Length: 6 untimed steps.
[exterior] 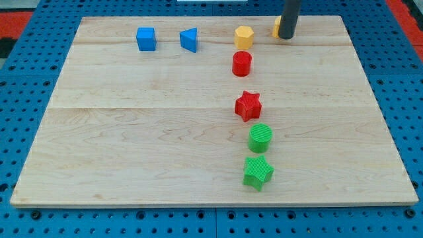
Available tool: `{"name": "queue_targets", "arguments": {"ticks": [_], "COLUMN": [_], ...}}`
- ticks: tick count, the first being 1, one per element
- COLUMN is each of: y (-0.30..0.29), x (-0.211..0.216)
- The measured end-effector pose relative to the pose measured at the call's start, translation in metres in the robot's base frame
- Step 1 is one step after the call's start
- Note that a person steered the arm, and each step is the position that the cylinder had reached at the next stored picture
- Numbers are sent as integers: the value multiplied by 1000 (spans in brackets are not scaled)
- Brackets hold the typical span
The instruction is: Nudge the red circle a bit down
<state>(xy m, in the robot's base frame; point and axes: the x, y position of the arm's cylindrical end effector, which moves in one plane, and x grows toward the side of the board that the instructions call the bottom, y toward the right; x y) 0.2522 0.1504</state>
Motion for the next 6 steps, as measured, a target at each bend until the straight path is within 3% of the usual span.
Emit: {"name": "queue_targets", "arguments": {"ticks": [3,5,6], "y": [1,-75,-86], "x": [7,49,52]}}
